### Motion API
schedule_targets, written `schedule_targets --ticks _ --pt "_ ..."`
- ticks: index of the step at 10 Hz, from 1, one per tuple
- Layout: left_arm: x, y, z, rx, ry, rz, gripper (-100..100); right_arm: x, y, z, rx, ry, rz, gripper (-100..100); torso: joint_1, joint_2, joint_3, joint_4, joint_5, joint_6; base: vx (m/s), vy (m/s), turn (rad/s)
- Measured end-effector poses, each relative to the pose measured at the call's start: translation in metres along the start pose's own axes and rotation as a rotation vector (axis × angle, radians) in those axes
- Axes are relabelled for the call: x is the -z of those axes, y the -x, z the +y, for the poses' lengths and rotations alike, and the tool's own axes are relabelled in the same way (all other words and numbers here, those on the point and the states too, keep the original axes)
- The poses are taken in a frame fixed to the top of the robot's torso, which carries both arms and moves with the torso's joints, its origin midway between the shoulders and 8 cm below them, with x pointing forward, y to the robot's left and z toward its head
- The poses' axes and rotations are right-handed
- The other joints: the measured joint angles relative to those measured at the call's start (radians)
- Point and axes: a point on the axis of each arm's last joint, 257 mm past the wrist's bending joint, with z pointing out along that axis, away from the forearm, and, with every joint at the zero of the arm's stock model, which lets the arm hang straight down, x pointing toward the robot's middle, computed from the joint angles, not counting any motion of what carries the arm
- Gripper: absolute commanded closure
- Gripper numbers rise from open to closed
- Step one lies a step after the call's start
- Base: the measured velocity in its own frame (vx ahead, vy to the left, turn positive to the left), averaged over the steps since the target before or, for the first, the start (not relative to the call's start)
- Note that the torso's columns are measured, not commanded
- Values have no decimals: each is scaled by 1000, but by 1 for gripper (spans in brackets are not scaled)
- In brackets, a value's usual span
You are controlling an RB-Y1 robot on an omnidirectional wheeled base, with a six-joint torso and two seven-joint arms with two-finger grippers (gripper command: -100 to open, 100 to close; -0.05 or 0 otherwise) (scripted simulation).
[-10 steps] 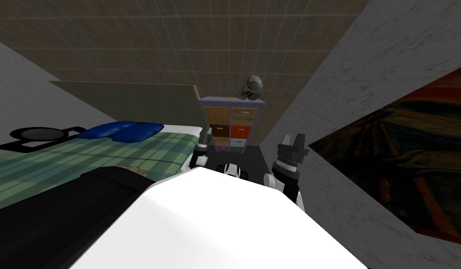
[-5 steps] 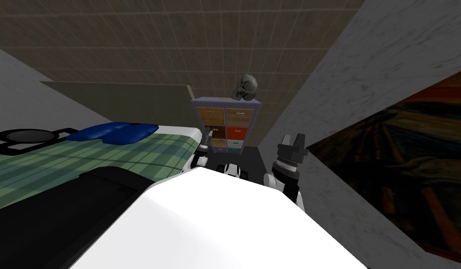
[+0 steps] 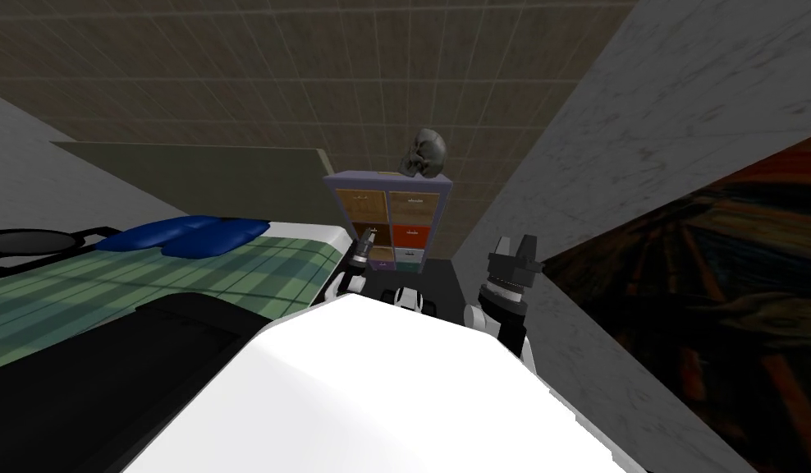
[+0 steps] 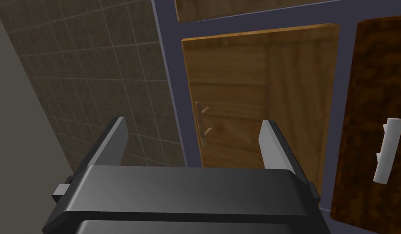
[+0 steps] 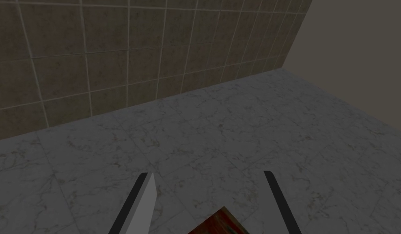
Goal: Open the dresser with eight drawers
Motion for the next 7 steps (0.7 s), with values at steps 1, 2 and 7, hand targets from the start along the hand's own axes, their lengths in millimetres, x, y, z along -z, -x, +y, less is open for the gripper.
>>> schedule_targets --ticks 1,2,7 --pt "3 0 7 0 15 0 -100 0 0 0 0 0 0 0 0 0 0 0 0 0 84 -100 4" --pt "6 -1 14 0 31 0 -100 0 0 0 0 0 0 0 1 0 0 0 0 0 100 -94 3" --pt "18 2 59 7 119 -8 -100 0 0 0 0 0 0 0 0 0 0 0 0 0 95 -115 4"
